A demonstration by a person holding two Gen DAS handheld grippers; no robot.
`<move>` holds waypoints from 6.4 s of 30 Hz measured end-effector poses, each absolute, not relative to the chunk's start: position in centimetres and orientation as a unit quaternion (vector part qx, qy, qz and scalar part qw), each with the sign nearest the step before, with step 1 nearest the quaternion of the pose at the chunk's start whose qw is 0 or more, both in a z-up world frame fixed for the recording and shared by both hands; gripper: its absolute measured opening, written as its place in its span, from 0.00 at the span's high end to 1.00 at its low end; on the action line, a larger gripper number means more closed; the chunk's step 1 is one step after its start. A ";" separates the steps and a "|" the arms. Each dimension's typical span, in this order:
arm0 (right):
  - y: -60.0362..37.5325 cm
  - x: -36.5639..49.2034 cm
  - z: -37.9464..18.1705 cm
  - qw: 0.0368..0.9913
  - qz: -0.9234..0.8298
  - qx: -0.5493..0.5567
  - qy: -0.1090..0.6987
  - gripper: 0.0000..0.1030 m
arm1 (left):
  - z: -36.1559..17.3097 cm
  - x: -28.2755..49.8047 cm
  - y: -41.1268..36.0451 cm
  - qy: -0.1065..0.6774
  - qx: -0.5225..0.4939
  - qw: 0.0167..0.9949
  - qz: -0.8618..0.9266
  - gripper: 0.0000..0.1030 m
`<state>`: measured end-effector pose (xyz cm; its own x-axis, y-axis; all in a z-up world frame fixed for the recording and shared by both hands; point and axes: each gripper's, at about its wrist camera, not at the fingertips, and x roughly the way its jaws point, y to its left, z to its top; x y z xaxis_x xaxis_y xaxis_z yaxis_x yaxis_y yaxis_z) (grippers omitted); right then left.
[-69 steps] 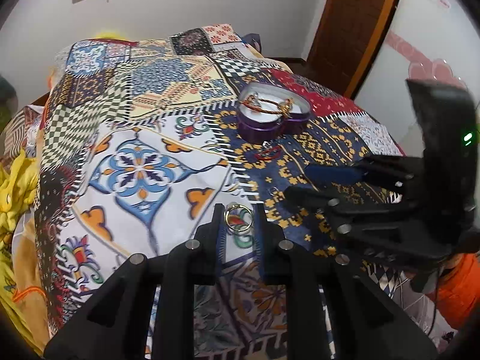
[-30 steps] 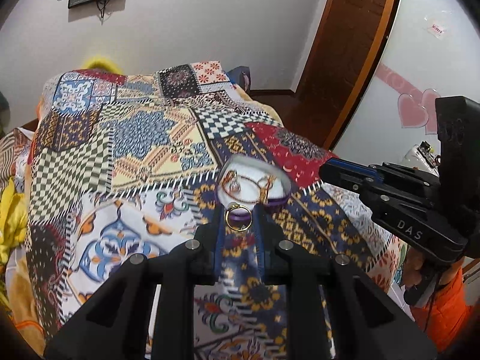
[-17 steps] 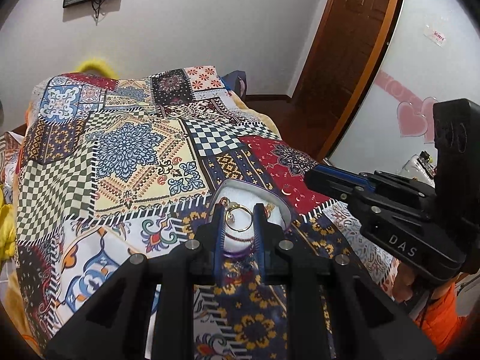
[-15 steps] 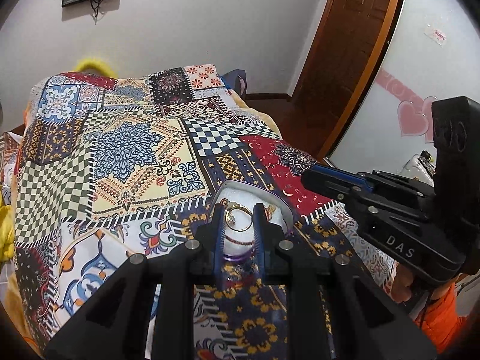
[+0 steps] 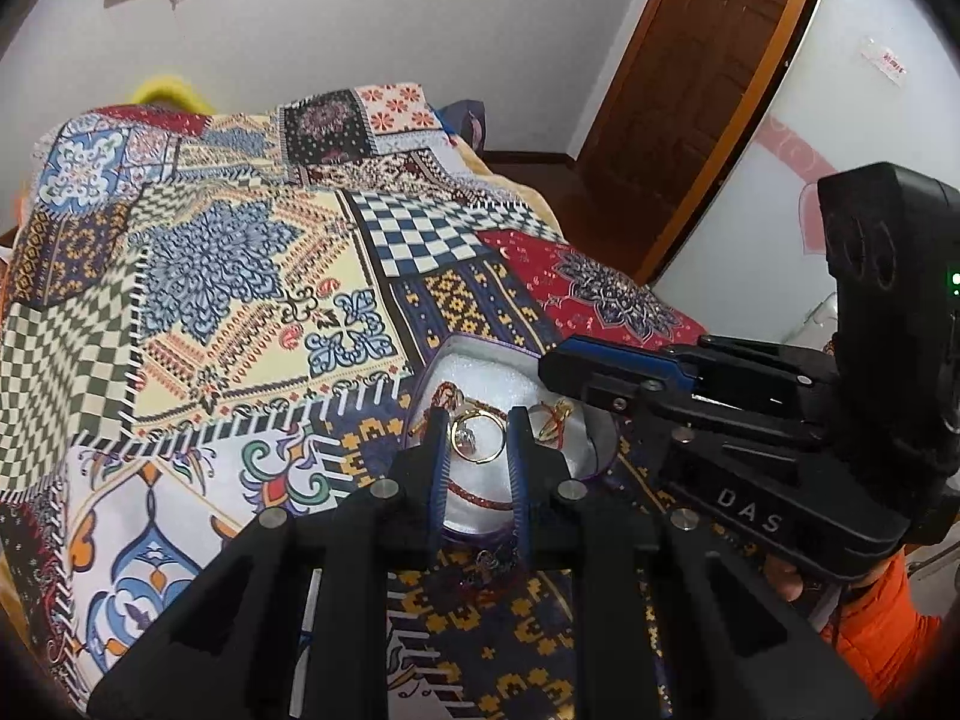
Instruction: Organize jewelry
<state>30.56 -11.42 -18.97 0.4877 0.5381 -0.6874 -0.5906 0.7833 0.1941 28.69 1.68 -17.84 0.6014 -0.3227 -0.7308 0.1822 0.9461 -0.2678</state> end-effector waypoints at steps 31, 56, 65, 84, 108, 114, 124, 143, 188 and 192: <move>-12.6 27.4 -16.7 0.873 0.311 -0.052 0.373 0.61 | -18.1 24.8 3.1 0.452 -0.032 0.885 -0.104 0.69; -15.1 24.4 -20.2 0.869 0.271 -0.057 0.410 0.61 | -22.3 23.9 -1.0 0.496 0.036 0.858 -0.131 0.56; -12.3 23.9 -21.0 0.855 0.297 -0.071 0.419 0.61 | -21.0 22.2 1.8 0.483 0.017 0.870 -0.098 0.56; -7.6 24.3 -23.2 0.840 0.304 -0.142 0.426 0.71 | -20.7 21.8 4.6 0.464 -0.016 0.881 -0.086 0.56; -14.1 24.7 -20.9 0.878 0.272 -0.075 0.386 0.94 | -22.7 25.5 -0.7 0.492 -0.023 0.861 -0.128 0.79; -14.3 24.6 -20.6 0.881 0.276 -0.061 0.380 0.94 | -22.9 25.7 -0.6 0.485 -0.018 0.868 -0.104 0.92; -14.9 24.4 -19.3 0.888 0.275 -0.053 0.365 0.94 | -20.7 23.9 0.1 0.460 -0.025 0.882 -0.099 0.92; -14.8 26.0 -16.6 0.902 0.279 -0.037 0.328 0.94 | -15.4 26.0 0.9 0.403 -0.026 0.910 -0.100 0.92; -14.0 26.4 -13.8 0.885 0.310 -0.041 0.344 0.82 | -12.4 23.2 0.5 0.368 0.000 0.925 -0.092 0.71; -15.7 23.6 -10.2 0.905 0.308 -0.023 0.294 0.82 | -8.6 19.8 0.7 0.317 -0.009 0.945 -0.080 0.69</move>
